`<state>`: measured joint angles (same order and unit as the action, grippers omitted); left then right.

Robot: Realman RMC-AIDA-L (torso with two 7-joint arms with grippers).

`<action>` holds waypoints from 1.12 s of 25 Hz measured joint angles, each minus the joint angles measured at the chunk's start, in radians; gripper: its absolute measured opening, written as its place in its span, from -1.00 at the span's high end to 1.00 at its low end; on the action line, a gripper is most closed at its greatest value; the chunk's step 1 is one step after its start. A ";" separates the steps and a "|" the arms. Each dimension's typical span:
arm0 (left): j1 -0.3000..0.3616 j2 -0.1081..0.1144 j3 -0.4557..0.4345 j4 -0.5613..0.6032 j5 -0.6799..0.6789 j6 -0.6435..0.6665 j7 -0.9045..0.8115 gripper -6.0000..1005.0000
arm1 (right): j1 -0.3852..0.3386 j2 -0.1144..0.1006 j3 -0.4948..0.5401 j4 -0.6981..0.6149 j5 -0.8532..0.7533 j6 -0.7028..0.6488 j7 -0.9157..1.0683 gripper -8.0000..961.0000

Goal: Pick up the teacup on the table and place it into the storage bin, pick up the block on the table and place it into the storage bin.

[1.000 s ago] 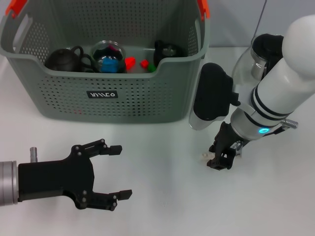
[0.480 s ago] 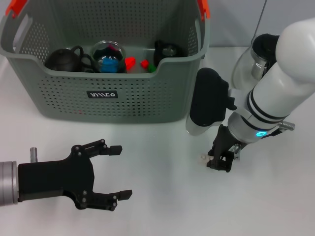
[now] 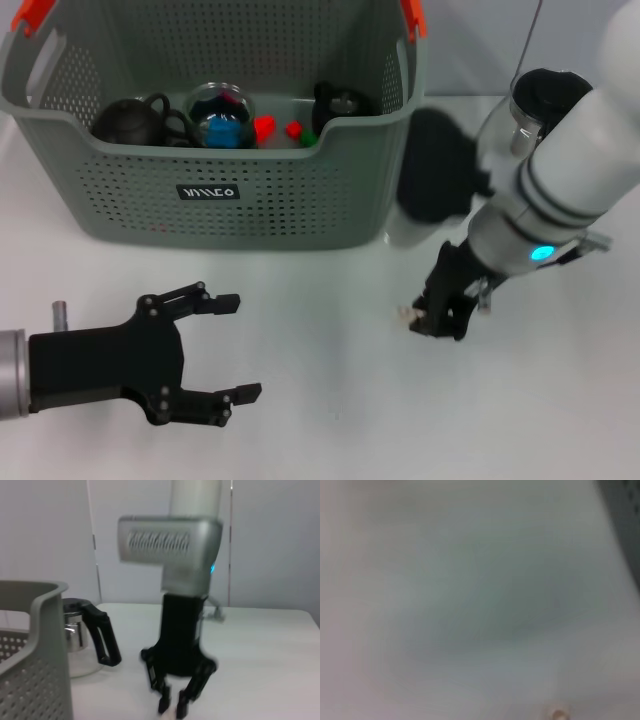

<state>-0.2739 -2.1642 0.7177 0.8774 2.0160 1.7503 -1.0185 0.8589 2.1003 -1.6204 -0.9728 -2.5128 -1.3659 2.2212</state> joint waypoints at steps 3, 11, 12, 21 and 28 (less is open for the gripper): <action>0.014 0.001 -0.032 0.000 0.001 -0.003 0.000 -0.89 | -0.060 0.001 0.089 -0.235 0.077 -0.185 0.000 0.57; 0.052 -0.001 -0.107 0.000 -0.003 0.004 0.026 -0.89 | -0.033 0.002 0.241 -0.503 0.260 -0.277 0.114 0.57; 0.053 -0.001 -0.112 -0.001 -0.003 0.004 0.026 -0.89 | -0.012 0.003 0.267 -0.511 0.265 -0.248 0.133 0.57; 0.038 -0.003 -0.115 -0.003 -0.006 0.011 0.026 -0.89 | 0.215 0.000 0.313 -0.201 0.165 0.218 0.152 0.51; 0.025 -0.002 -0.115 -0.012 -0.007 0.015 0.030 -0.89 | 0.291 0.002 0.306 0.022 0.147 0.450 0.104 0.35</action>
<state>-0.2491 -2.1661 0.6029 0.8652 2.0093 1.7654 -0.9889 1.1498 2.1021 -1.3144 -0.9506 -2.3662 -0.9161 2.3251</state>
